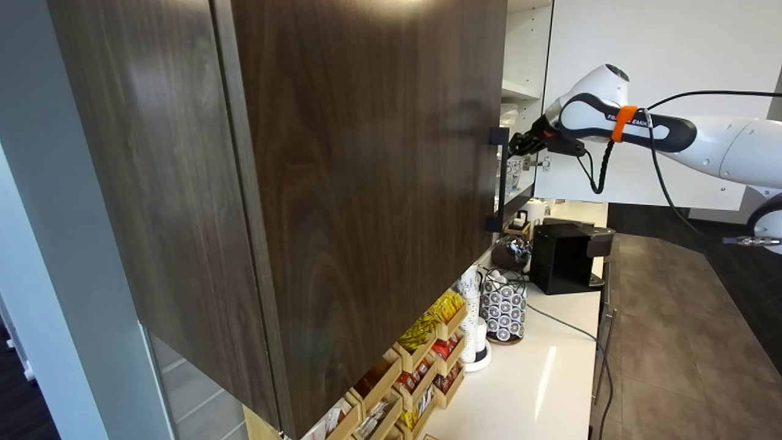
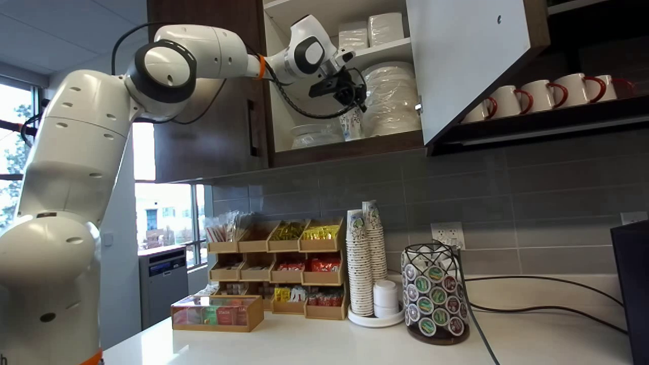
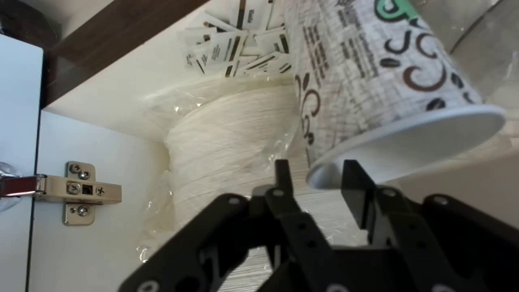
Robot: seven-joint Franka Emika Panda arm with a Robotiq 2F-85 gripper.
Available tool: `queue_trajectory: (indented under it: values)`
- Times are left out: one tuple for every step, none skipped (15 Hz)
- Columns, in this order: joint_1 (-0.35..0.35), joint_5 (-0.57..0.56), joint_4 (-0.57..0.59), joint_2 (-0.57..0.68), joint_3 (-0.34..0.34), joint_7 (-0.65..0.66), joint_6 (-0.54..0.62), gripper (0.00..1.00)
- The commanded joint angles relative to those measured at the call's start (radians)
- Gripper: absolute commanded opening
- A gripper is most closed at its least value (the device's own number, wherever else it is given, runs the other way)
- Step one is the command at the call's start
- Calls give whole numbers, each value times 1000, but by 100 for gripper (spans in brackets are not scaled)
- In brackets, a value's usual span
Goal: Put paper cup in the bottom shelf of top cabinet
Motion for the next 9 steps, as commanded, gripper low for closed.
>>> queue_trajectory:
  values:
    - [7,-11,-115,-79,1,-4,34,71]
    - [8,-12,-124,-87,1,-3,35,78]
    - [8,-11,-136,-95,1,-4,37,87]
    - [8,-12,-144,-102,1,-4,38,93]
    - [8,-16,-153,-110,0,-4,40,99]
    - [8,-21,-157,-119,-1,-6,44,100]
    - [8,-25,-164,-133,0,-15,43,100]
    - [8,-25,-173,-153,2,-32,30,100]
    - [9,-39,-186,-175,2,-44,18,100]
